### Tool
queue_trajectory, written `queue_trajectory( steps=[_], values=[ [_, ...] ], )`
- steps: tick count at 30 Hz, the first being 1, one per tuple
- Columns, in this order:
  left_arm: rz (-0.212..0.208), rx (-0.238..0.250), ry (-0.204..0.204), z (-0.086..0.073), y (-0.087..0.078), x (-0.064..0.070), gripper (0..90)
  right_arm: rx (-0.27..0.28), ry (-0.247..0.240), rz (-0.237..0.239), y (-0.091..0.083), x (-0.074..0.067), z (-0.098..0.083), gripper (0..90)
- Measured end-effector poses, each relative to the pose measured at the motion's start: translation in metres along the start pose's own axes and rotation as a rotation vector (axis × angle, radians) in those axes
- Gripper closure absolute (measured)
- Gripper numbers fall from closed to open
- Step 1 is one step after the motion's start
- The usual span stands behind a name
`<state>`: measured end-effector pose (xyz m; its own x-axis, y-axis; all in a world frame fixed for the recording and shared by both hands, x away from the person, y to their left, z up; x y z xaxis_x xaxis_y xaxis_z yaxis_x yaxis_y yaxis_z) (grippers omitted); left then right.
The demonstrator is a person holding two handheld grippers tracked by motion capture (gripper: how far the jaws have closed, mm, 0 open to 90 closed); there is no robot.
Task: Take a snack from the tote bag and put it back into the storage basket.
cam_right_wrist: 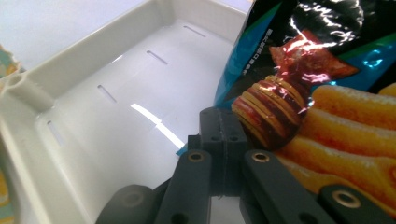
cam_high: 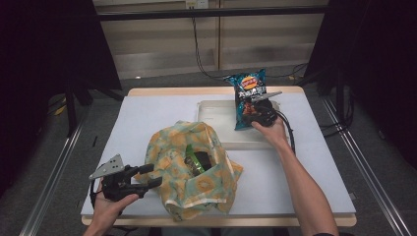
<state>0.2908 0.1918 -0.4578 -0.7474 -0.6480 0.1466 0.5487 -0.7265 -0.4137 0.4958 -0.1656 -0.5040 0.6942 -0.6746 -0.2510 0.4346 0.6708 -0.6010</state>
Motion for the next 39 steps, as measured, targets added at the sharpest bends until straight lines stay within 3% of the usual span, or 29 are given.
queue_trajectory(
  steps=[19, 25, 28, 30, 36, 39],
  values=[
    [0.002, 0.005, -0.003, 0.001, -0.001, 0.0, 38.2, 0.005, 0.043, -0.099, 0.011, 0.025, 0.006, 90.0],
    [0.0, 0.004, -0.001, 0.0, -0.001, -0.001, 38.2, 0.016, 0.051, -0.097, 0.008, 0.034, 0.008, 90.0],
    [0.004, 0.003, -0.002, 0.0, -0.001, -0.001, 38.2, 0.024, 0.052, -0.092, 0.005, 0.033, 0.008, 90.0],
    [0.008, -0.002, -0.004, 0.0, -0.001, -0.001, 38.2, 0.042, 0.042, -0.063, 0.002, 0.03, 0.009, 90.0],
    [0.001, 0.005, -0.003, 0.001, -0.001, 0.001, 38.6, 0.092, 0.012, -0.016, -0.005, 0.012, 0.019, 89.3],
    [-0.001, 0.01, -0.003, 0.002, -0.002, 0.001, 38.9, 0.126, 0.004, 0.01, -0.011, -0.001, 0.025, 79.7]
  ],
)
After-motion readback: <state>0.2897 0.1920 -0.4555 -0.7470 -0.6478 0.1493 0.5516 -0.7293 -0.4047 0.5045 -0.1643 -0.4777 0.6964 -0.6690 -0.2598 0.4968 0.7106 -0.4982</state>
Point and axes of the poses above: each handheld gripper's, and its own axes: y roughly forward along the jaws, z roughly out of its top, x roughly to its right, the point moved 8 cm from there along y, roughly forward along the jaws, and after that the axes turned 11 degrees about z, right-handed, at the moved point
